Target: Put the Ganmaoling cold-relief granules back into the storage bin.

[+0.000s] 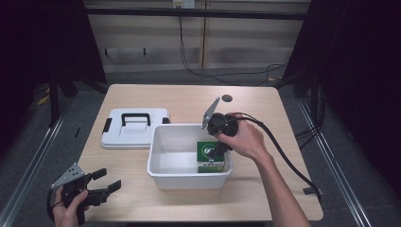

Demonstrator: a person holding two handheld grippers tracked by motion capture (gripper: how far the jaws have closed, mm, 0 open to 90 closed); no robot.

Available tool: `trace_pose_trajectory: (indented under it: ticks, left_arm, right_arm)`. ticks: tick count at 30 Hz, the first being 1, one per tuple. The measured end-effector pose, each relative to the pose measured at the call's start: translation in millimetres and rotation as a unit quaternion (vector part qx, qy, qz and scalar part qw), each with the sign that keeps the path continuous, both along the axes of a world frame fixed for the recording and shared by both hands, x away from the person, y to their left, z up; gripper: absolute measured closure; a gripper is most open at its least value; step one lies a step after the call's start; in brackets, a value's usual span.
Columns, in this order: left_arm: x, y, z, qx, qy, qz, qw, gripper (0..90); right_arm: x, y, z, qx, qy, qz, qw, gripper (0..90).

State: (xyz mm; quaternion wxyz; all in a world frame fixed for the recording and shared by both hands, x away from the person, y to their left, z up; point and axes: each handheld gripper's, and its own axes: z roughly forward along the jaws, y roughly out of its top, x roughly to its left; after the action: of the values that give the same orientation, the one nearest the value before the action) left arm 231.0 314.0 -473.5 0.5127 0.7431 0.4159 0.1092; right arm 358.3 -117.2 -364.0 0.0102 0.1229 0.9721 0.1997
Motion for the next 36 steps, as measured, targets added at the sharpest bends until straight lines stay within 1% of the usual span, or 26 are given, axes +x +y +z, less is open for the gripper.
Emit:
trace_pose_trajectory:
  ticks: [2, 3, 4, 5, 6, 8, 11, 12, 15, 17, 19, 20, 21, 22, 24, 25, 26, 28, 29, 31, 32, 34, 35, 36]
  left_arm:
    - [-0.1, 0.3, 0.0, 0.001, 0.0, -0.001, 1.0, 15.9]
    - [-0.1, 0.3, 0.0, 0.001, 0.0, -0.001, 1.0, 15.9]
    - [0.1, 0.7, -0.1, 0.001, 0.0, 0.001, 1.0, 15.9]
    - [0.1, 0.7, -0.1, 0.001, 0.0, 0.001, 1.0, 15.9]
    - [0.2, 0.9, 0.0, 0.0, 0.0, 0.001, 1.0, 15.9]
    - [0.3, 1.3, -0.2, -0.002, 0.001, 0.001, 1.0, 15.9]
    - [0.1, 1.4, -0.2, -0.002, 0.001, 0.001, 1.0, 15.9]
    - [0.1, 1.6, -0.1, -0.001, 0.0, 0.001, 1.0, 15.9]
    - [0.0, 1.1, -0.5, -0.002, 0.002, 0.002, 1.0, 15.9]
    - [-0.1, 1.0, -0.6, -0.001, 0.003, 0.002, 1.0, 15.9]
    - [-0.2, 0.9, -0.6, -0.001, 0.003, 0.003, 1.0, 15.9]
    - [-0.2, 0.9, -0.6, -0.001, 0.003, 0.003, 1.0, 15.9]
    - [-0.3, 1.2, -0.7, -0.001, 0.003, 0.003, 1.0, 15.9]
    - [-0.4, 1.4, -0.7, -0.001, 0.002, 0.004, 1.0, 15.9]
    - [-0.7, 1.4, -0.6, -0.002, 0.002, 0.005, 1.0, 15.9]
    - [-0.8, 1.6, -0.4, -0.002, 0.002, 0.005, 1.0, 15.9]
    - [-1.0, 1.9, -0.2, -0.002, 0.001, 0.004, 1.0, 15.8]
    - [-1.2, 2.6, -0.4, -0.003, 0.002, 0.007, 1.0, 15.9]
    - [-1.0, 2.8, -0.7, -0.002, 0.003, 0.008, 1.0, 15.9]
    - [-0.5, 2.9, -0.8, 0.0, 0.001, 0.007, 1.0, 15.8]
    - [-1.2, 2.2, -0.1, -0.001, 0.001, 0.006, 1.0, 15.9]
    - [-1.0, 1.8, -0.7, -0.001, 0.003, 0.007, 1.0, 15.8]
    - [-0.7, 1.8, -1.0, 0.0, 0.006, 0.009, 0.9999, 15.8]
    - [-0.7, 1.8, -1.0, 0.0, 0.006, 0.009, 0.9999, 15.9]
  right_arm:
    - [-1.8, -2.0, 3.3, 0.014, 0.0, -0.011, 0.9998, 16.0]
    - [-1.8, -2.0, 3.3, 0.014, 0.0, -0.011, 0.9998, 16.0]
    - [-1.8, -5.2, 6.0, 0.035, -0.01, -0.015, 0.9992, 16.0]
    - [-1.8, -5.2, 6.0, 0.035, -0.01, -0.015, 0.9992, 16.0]
    - [-2.9, -7.8, 6.9, 0.051, -0.014, -0.021, 0.9984, 16.1]
    - [-4.0, -10.7, 7.5, 0.061, -0.024, -0.029, 0.9974, 16.3]
    - [-6.7, -17.6, 7.8, 0.084, -0.033, -0.035, 0.9953, 16.3]
    - [-7.7, -19.2, 8.1, 0.086, -0.037, -0.041, 0.9948, 16.3]
    - [-11.8, -26.8, 9.8, 0.098, -0.039, -0.045, 0.9934, 16.4]
    - [-15.6, -30.3, 11.7, 0.096, -0.038, -0.044, 0.9937, 16.4]
    - [-20.7, -34.8, 15.2, 0.105, -0.042, -0.049, 0.9924, 17.1]
    - [-20.7, -34.8, 15.2, 0.105, -0.042, -0.049, 0.9924, 17.1]
    - [-24.5, -40.4, 17.8, 0.123, -0.051, -0.057, 0.9894, 17.1]
    - [-25.7, -42.8, 18.4, 0.128, -0.055, -0.06, 0.9884, 17.0]
    - [-29.4, -49.3, 18.2, 0.144, -0.061, -0.069, 0.9852, 17.0]
    - [-30.9, -51.0, 17.9, 0.148, -0.06, -0.07, 0.9847, 17.0]
    - [-33.0, -53.5, 17.0, 0.151, -0.063, -0.068, 0.9841, 17.0]
    - [-36.3, -56.5, 15.9, 0.151, -0.063, -0.068, 0.9843, 17.0]
    - [-37.7, -58.2, 15.2, 0.154, -0.065, -0.068, 0.9836, 17.1]
    - [-39.3, -60.2, 15.8, 0.152, -0.068, -0.07, 0.9836, 17.1]
    - [-44.3, -65.9, 19.1, 0.161, -0.084, -0.087, 0.9795, 17.2]
    - [-49.7, -73.7, 20.1, 0.191, -0.087, -0.102, 0.9725, 17.2]
    - [-52.6, -77.4, 20.5, 0.194, -0.091, -0.114, 0.9702, 17.2]
    - [-52.6, -77.4, 20.5, 0.194, -0.091, -0.114, 0.9702, 17.2]
